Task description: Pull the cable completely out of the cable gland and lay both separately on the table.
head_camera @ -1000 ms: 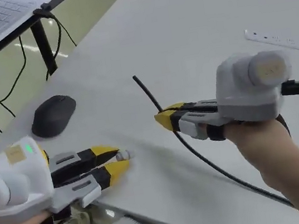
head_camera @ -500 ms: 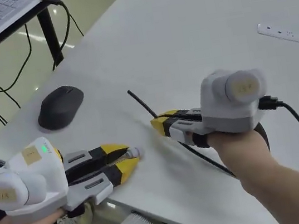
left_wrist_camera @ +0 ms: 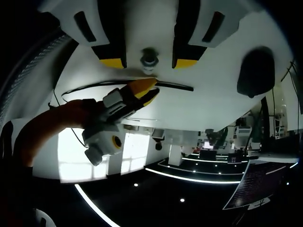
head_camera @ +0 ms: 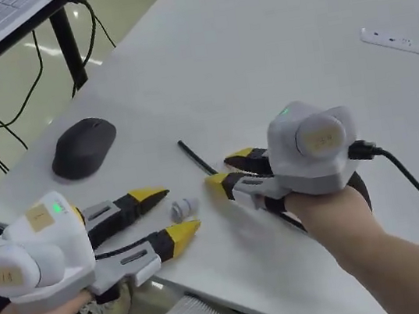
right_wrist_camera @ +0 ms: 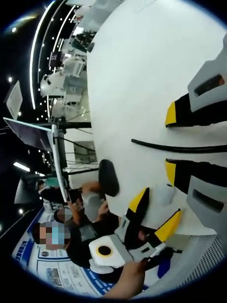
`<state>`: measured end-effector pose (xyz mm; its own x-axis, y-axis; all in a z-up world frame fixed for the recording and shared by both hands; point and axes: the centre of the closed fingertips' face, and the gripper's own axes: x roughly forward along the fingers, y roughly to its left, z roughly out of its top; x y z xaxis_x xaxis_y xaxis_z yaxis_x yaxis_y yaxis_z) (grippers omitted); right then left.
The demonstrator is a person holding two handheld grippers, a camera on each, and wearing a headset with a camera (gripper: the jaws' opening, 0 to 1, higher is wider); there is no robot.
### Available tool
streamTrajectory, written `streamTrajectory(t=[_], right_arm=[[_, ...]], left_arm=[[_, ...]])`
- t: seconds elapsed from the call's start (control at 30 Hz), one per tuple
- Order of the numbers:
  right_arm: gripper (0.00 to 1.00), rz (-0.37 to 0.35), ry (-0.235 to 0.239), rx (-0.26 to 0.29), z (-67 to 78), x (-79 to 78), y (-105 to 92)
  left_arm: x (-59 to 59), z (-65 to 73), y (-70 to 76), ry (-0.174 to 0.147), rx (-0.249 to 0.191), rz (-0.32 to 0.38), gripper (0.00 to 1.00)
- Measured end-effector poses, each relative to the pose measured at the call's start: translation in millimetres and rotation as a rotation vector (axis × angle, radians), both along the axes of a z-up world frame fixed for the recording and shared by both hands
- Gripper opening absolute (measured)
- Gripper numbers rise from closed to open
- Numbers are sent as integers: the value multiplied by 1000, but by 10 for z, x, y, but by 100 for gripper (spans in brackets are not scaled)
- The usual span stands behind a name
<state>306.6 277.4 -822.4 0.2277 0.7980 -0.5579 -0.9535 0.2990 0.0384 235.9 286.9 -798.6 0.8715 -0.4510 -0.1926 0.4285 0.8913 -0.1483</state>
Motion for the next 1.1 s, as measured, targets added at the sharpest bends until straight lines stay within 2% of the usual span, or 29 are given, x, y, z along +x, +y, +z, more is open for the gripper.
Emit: streamTrajectory(t=[0.07,0.17,0.2,0.23,0.3,0.33,0.37,0.43,0.5,0.53,0.6,0.63,0.67,0.7,0.73,0.8,0.9,0.93,1.0,1.1], right_arm=[[36,-12,-20,-15,-7,39,-29],[48,-43,-17,-20,7,81,-70],[49,-65,10,1,43,83,-75],[52,-72,9,11,76,100,-81],[61,-88,-17,10,134,150,-111],[65,-92,-24,18,179,172,-131],[71,-97,-29,30,216,194,-144],[80,-95,-17,42,293,232,-197],[83,-82,-14,34,375,261,-298],[86,-92,-17,33,408,296,-362],[100,-140,-13,39,466,388,-507],[98,-164,-19,25,499,455,-671],[99,-177,-14,24,510,480,-753],[99,-191,-9,13,517,507,-861],[99,-213,-16,-4,523,548,-1033],[99,-248,-34,-43,536,614,-1357],[99,-319,-47,-66,581,682,-1873],[99,-331,-46,-70,583,685,-1941],[99,-375,-41,-61,619,689,-2298],[99,-440,-46,-87,620,682,-2753]], left_arm=[[12,24,-3,-2,-21,1,50],[36,67,-8,-11,-37,3,64],[53,88,-28,-3,-66,5,71],[61,96,-45,8,-83,5,84],[107,143,-29,10,-111,19,100],[113,183,-25,4,-107,13,97],[124,213,-38,3,-114,7,99],[146,250,-73,21,-100,-18,99],[190,309,-95,24,-82,-39,99],[214,326,-98,27,-76,-46,99],[260,347,-97,27,-45,-53,99],[312,366,-51,3,20,-37,99],[346,418,-77,-34,46,-52,99],[348,413,-91,-23,42,-53,99],[367,392,-157,15,55,-78,99],[426,422,-204,6,81,-92,99],[560,518,-307,6,83,-103,99],[576,535,-323,4,80,-104,99],[691,615,-394,-28,91,-106,99],[788,642,-545,-20,115,-137,99]])
